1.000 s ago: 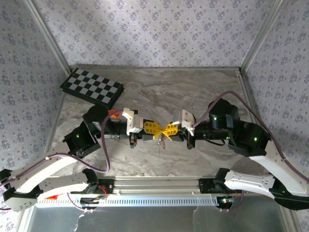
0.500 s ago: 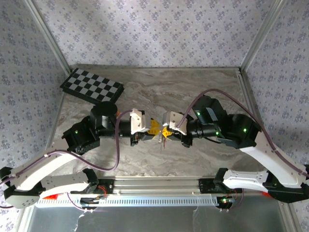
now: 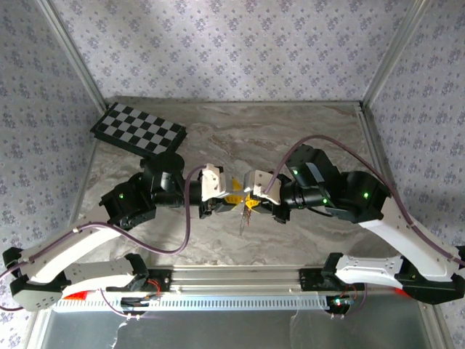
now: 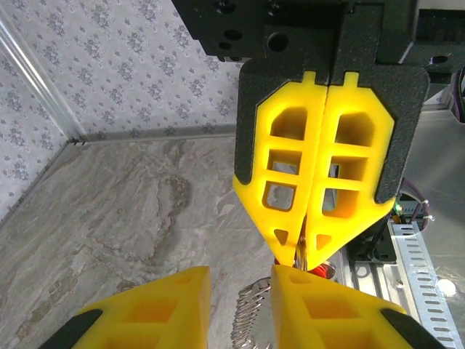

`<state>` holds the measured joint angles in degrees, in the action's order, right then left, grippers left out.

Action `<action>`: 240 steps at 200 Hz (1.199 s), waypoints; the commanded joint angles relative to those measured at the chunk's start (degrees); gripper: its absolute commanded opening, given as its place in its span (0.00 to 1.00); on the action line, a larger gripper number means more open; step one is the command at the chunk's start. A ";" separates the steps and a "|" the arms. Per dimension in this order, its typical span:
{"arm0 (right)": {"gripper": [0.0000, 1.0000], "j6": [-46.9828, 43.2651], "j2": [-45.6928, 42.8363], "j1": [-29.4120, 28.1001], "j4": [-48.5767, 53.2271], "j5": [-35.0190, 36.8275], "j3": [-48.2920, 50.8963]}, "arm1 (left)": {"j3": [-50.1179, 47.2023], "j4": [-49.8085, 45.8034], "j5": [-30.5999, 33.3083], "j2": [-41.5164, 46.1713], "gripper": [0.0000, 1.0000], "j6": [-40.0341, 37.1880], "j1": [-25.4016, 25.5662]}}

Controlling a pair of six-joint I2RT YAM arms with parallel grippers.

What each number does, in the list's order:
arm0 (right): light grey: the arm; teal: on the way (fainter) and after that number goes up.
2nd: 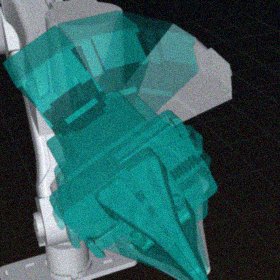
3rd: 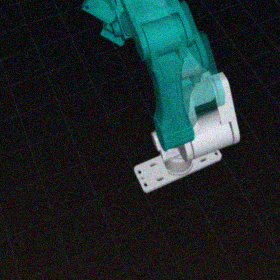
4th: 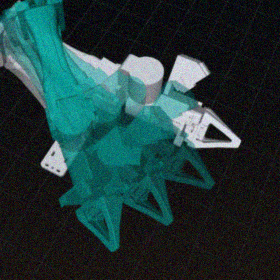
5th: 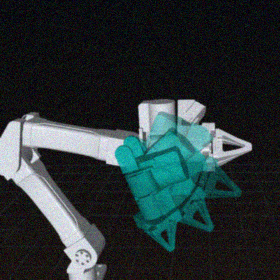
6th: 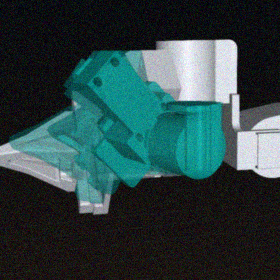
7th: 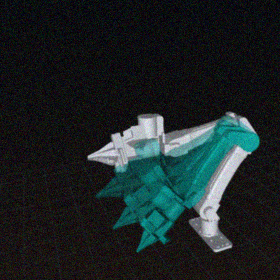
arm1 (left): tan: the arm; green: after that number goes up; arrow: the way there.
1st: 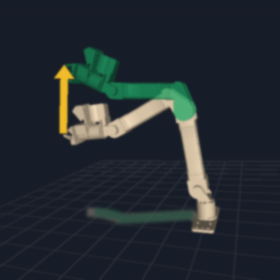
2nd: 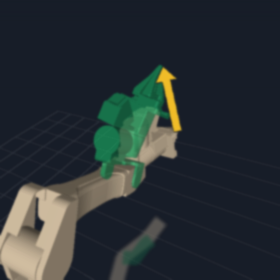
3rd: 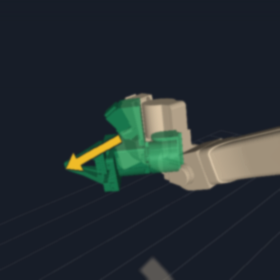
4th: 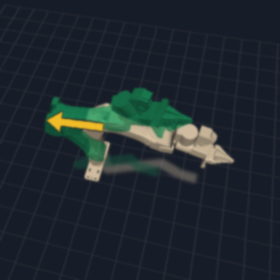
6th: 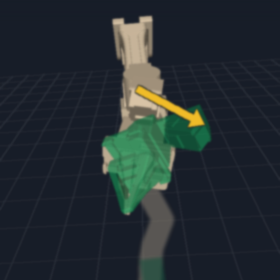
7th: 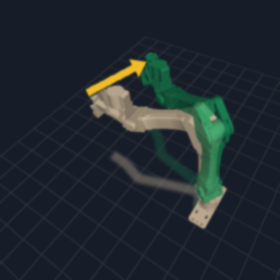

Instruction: Put the keys on the keyring

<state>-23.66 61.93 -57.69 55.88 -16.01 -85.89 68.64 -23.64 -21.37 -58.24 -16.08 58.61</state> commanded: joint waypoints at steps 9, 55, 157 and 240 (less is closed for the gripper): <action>0.00 -0.73 0.01 -0.22 -1.00 0.56 -0.69 | -0.91 0.61 -1.22 2.35 0.29 2.71 0.20; 0.00 -0.10 0.16 0.30 -1.31 0.23 -0.18 | -1.89 -1.32 0.77 4.14 0.30 5.09 0.20; 0.00 0.67 0.91 -0.23 -1.89 1.01 -0.25 | -3.36 4.07 -5.20 1.44 0.25 7.48 0.28; 0.00 1.29 0.41 -0.22 -2.24 -1.11 0.76 | -2.68 5.81 -5.07 0.80 0.00 6.63 0.30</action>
<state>-23.40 63.05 -57.63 55.57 -15.33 -85.62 65.06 -21.30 -25.30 -57.17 -9.37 58.63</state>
